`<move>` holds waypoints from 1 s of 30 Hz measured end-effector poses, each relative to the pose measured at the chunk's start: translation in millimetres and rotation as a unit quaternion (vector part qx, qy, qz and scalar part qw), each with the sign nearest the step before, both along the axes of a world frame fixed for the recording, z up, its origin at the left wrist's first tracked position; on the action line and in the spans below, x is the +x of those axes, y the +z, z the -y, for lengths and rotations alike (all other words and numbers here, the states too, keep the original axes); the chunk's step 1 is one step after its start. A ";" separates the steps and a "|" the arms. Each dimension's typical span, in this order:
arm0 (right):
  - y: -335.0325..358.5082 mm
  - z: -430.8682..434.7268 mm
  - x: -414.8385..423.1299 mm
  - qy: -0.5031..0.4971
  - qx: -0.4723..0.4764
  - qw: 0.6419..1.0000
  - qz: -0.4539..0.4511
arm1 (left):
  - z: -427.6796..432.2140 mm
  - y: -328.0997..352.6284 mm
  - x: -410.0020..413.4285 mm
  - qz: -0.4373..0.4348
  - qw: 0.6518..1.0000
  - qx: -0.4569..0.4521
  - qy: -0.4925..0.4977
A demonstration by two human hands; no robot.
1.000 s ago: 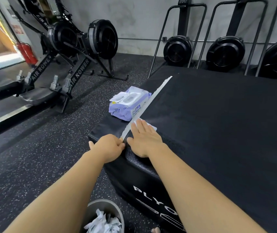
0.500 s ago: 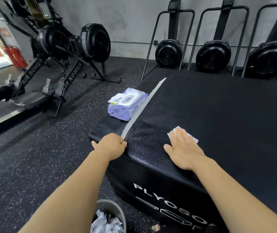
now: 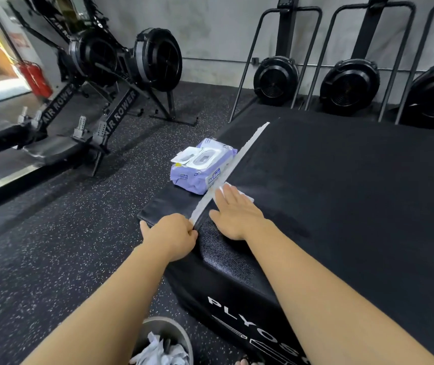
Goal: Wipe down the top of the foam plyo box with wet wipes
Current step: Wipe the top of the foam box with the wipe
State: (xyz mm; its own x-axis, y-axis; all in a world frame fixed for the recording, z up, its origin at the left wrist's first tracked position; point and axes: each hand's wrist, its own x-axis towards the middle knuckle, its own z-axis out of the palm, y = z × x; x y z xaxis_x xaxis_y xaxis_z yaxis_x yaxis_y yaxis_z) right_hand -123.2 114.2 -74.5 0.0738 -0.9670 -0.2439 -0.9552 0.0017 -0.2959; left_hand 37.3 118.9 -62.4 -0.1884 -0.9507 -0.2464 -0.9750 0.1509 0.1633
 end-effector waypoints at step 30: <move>1.6 26.5 -34.9 -0.007 -0.013 1.000 0.012 | 18.7 -1.9 -50.1 0.037 0.980 -0.030 -0.196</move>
State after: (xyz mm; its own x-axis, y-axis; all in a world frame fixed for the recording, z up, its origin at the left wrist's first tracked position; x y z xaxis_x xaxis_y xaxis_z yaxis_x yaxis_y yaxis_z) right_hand -158.0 87.7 -73.0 0.0646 -0.9742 -0.2164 -0.9480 0.0078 -0.3181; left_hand -12.8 100.3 -64.3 -0.5247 -0.8223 -0.2202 -0.8495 0.5225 0.0731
